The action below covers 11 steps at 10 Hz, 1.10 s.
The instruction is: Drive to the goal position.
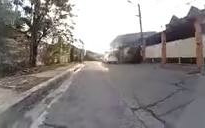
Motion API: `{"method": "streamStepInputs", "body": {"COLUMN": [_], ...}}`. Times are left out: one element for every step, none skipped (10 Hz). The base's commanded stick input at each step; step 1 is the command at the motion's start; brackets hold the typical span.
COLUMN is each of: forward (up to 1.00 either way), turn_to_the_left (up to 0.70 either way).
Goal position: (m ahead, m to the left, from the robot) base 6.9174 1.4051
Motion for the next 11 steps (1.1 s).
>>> {"method": "streamStepInputs", "body": {"forward": [1.00,1.00,1.00,1.00,1.00,1.00,1.00,1.00,1.00,1.00,1.00], "turn_to_the_left": [0.00,0.00,0.00,0.00,0.00,0.00,0.00,0.00,0.00,0.00,0.00]}}
